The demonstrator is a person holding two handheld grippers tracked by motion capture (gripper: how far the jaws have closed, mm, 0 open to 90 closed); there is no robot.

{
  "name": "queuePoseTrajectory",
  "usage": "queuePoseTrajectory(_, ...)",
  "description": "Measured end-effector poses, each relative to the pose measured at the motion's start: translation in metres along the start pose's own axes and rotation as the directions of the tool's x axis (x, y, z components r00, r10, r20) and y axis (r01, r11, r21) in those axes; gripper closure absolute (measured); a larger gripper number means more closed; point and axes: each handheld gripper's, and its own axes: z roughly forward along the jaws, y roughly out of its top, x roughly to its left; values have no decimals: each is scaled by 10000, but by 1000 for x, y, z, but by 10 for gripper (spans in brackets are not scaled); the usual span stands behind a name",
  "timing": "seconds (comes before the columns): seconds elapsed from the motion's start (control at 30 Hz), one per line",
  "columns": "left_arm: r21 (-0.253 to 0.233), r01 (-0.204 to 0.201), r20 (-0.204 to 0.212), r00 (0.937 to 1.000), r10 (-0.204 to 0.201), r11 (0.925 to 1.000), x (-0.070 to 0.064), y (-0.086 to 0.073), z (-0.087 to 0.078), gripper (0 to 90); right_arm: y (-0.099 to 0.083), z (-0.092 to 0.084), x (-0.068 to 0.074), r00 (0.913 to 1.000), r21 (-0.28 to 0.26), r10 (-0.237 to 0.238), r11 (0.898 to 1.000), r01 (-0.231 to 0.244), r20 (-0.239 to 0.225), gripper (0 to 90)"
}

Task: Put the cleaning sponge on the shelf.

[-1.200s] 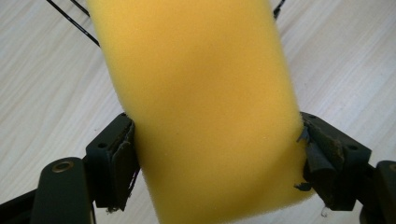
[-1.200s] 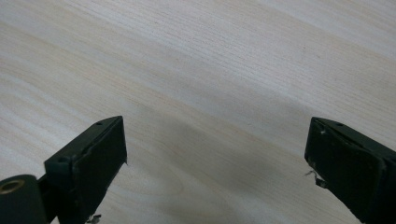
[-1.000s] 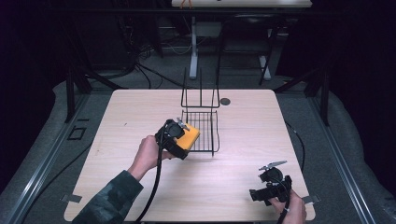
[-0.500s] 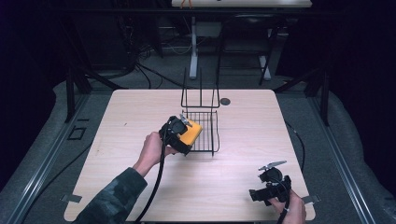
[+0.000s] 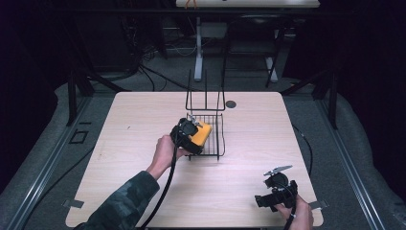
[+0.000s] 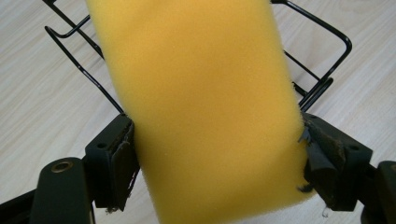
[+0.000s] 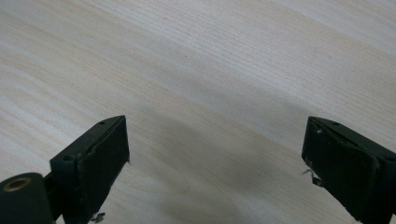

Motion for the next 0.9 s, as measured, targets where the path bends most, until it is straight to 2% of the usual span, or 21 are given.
queuePoseTrajectory(0.27,-7,331,-134,9994,-331,9995,1,6,9,217,0,0,0,10000,106,-29,9999,29,-50,69)
queuePoseTrajectory(0.37,30,338,-173,9993,-337,9994,2,9,10,216,1,0,0,10000,110,-62,9999,63,-65,69)
queuePoseTrajectory(0.6,150,535,-166,9984,-533,9985,-2,11,23,215,0,0,1,9999,79,-106,9999,107,-97,69)
queuePoseTrajectory(0.9,53,728,-217,9971,-727,9973,-5,11,31,214,0,-1,0,9999,52,-95,9999,96,-85,69)
